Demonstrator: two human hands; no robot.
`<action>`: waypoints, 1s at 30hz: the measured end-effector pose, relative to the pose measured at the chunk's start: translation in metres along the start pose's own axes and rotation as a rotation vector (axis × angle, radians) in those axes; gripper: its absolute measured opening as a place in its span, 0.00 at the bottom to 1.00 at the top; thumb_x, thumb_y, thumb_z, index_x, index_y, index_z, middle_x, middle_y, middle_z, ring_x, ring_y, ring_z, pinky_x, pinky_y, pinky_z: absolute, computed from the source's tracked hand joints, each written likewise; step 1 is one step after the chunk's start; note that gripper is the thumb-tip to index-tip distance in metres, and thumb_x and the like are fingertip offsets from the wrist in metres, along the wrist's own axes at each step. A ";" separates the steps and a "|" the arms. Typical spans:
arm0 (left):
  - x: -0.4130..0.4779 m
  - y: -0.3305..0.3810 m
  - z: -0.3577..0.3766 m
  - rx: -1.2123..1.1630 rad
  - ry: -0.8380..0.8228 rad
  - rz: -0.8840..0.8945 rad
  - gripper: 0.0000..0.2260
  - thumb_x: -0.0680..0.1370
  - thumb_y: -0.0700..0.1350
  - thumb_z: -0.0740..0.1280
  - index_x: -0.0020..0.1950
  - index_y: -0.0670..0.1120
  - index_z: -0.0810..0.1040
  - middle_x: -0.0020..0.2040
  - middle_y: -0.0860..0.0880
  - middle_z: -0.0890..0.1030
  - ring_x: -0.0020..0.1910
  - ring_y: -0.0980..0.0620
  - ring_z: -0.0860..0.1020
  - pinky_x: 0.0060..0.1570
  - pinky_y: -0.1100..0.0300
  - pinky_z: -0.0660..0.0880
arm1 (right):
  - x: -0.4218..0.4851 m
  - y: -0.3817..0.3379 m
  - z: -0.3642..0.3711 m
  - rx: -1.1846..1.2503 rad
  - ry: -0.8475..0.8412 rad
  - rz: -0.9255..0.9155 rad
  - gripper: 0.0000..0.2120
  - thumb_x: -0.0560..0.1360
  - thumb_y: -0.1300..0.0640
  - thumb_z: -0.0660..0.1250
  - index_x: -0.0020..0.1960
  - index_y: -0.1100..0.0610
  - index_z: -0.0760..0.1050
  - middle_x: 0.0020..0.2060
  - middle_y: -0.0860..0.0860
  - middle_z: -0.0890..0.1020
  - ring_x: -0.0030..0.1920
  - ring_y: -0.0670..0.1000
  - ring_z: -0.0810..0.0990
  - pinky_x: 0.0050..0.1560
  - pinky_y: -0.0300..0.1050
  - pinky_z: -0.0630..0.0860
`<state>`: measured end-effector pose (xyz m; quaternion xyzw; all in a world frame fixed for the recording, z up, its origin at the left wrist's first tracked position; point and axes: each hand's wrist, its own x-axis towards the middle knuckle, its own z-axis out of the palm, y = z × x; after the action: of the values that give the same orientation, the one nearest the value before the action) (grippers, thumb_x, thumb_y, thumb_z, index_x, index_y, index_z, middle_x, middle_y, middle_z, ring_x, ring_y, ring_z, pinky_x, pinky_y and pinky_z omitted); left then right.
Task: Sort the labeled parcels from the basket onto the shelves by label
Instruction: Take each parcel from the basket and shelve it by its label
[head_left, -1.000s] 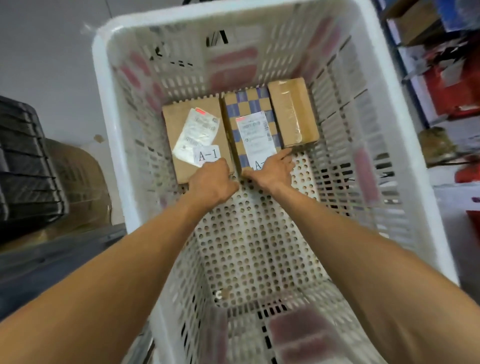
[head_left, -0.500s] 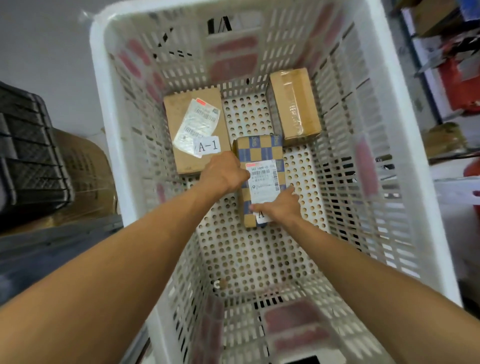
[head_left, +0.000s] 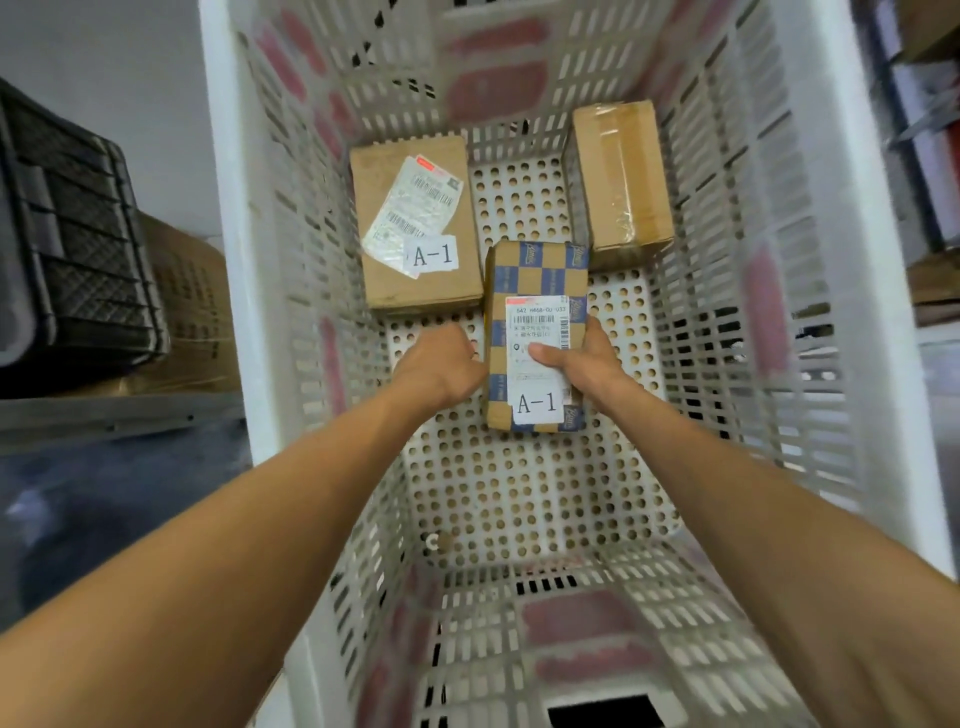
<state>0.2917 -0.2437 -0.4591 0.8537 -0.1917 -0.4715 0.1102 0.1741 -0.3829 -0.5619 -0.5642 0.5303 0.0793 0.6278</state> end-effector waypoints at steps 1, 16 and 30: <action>-0.003 0.000 0.002 0.002 0.003 -0.006 0.05 0.77 0.46 0.65 0.48 0.46 0.74 0.47 0.46 0.77 0.47 0.45 0.79 0.51 0.49 0.78 | -0.002 0.003 0.000 -0.008 0.003 -0.003 0.36 0.67 0.63 0.78 0.70 0.57 0.64 0.61 0.54 0.80 0.58 0.54 0.80 0.61 0.56 0.76; -0.151 0.029 -0.045 0.237 0.192 0.091 0.14 0.77 0.45 0.61 0.62 0.43 0.73 0.59 0.43 0.78 0.58 0.41 0.76 0.59 0.48 0.73 | -0.149 -0.055 -0.044 -0.191 -0.141 -0.303 0.35 0.72 0.60 0.74 0.73 0.48 0.62 0.56 0.46 0.79 0.60 0.54 0.79 0.54 0.51 0.78; -0.330 0.026 -0.119 0.391 0.425 0.344 0.15 0.76 0.44 0.63 0.62 0.44 0.72 0.58 0.45 0.78 0.54 0.43 0.77 0.51 0.50 0.76 | -0.374 -0.134 -0.051 -0.043 0.148 -0.681 0.38 0.71 0.58 0.74 0.76 0.48 0.60 0.64 0.47 0.78 0.61 0.47 0.78 0.61 0.52 0.77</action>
<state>0.2279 -0.1243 -0.1346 0.8931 -0.3925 -0.2118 0.0595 0.0795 -0.2833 -0.1855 -0.7260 0.3539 -0.1645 0.5662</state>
